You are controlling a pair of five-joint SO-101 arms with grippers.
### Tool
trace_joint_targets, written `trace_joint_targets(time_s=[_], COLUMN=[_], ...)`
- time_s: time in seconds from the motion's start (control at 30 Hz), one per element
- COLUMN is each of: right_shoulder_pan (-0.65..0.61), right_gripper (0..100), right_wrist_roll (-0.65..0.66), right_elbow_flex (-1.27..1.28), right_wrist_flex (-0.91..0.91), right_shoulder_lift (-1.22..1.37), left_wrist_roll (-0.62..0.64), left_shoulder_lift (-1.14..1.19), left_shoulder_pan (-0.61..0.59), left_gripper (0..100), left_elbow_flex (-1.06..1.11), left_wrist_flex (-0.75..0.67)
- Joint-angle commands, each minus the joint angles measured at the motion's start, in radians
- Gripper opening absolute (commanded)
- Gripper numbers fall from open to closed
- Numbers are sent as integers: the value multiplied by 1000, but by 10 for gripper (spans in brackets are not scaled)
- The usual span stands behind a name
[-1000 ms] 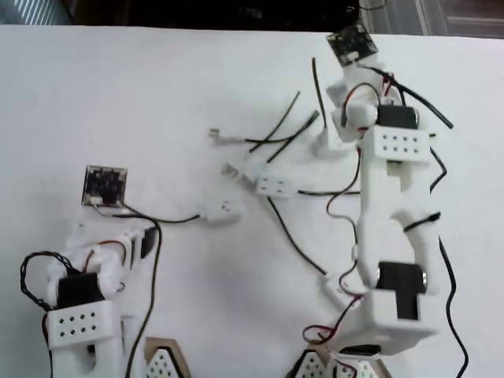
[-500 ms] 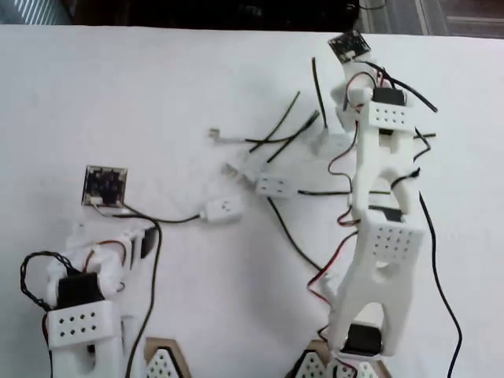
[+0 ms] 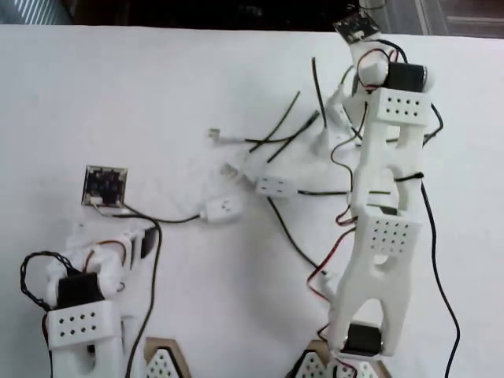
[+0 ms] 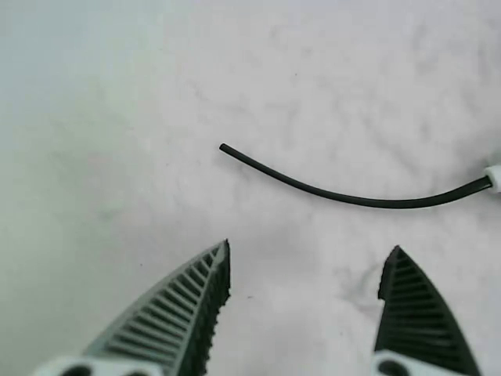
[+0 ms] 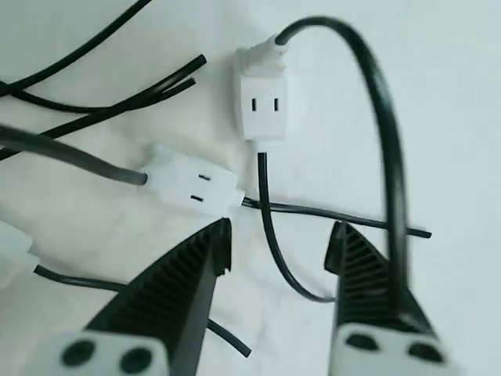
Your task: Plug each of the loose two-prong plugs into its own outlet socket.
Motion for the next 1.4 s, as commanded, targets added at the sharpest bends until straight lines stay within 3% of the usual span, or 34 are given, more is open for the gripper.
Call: trace_joint_targets(time_s=[0.0,0.2,0.4,0.7,1.0,1.17,1.37], right_shoulder_pan=[5,7,-38,-277,-498,-499,-499], right_gripper=[163,140,141,141,141,139,139], right_wrist_roll=[5,5,8,-6,-595,-779,-908], right_elbow_flex=[-26,75,483,1069,1217,1215,1214], right_wrist_flex=[22,25,24,-12,-343,-532,-638], right_shoulder_lift=[-18,-96,-406,-794,-769,-654,-535], left_wrist_roll=[-11,-11,-9,-9,-9,-9,-9], left_shoulder_lift=[-13,-13,-12,-12,-12,-12,-12], left_shoulder_pan=[-1,-1,-1,-1,-2,-2,-2], left_gripper=[305,305,305,305,305,305,305], left_elbow_flex=[-5,-5,17,17,17,17,18], left_wrist_flex=[-20,-28,-69,-69,-64,-63,-63])
